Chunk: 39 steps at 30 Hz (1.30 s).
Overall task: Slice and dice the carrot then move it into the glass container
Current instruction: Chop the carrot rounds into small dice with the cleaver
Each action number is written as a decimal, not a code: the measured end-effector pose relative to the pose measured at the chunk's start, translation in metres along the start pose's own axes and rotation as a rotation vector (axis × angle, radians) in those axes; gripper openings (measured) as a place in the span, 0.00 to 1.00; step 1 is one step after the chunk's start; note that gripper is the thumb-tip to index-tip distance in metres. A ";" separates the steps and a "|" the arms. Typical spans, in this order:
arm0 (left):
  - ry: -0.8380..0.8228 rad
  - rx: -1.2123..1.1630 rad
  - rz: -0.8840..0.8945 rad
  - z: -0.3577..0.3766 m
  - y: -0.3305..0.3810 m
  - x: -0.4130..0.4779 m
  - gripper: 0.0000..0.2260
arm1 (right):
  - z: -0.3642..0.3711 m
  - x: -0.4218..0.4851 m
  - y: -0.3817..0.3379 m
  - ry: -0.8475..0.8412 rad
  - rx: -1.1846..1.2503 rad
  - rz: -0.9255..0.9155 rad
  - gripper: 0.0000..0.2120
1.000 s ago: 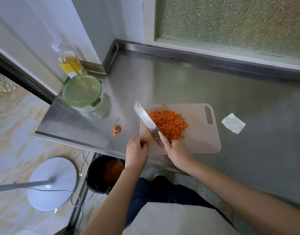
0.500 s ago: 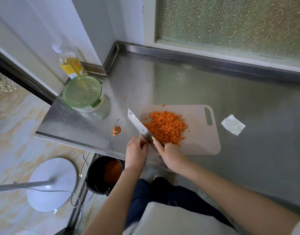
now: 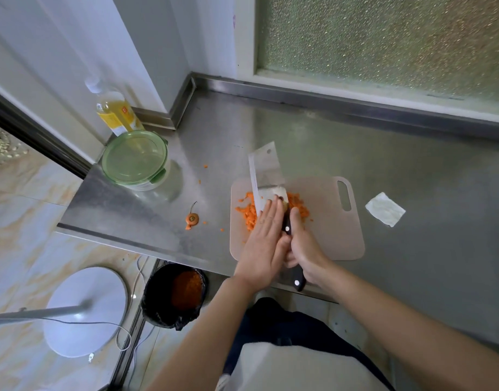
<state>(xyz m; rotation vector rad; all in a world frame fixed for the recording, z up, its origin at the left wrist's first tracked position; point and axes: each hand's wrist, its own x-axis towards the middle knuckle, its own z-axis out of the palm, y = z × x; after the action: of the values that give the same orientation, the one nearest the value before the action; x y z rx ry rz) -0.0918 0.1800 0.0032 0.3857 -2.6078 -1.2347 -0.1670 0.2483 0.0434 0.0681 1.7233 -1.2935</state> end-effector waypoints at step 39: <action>-0.590 0.214 0.304 -0.035 0.010 0.031 0.24 | -0.084 -0.016 0.006 0.259 -1.359 -0.663 0.23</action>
<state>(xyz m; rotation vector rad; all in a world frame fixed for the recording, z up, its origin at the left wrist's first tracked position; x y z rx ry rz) -0.1113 0.1506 0.0358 -0.3975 -3.1357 -1.0867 -0.2081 0.3231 0.0499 -1.2297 2.6226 -0.2523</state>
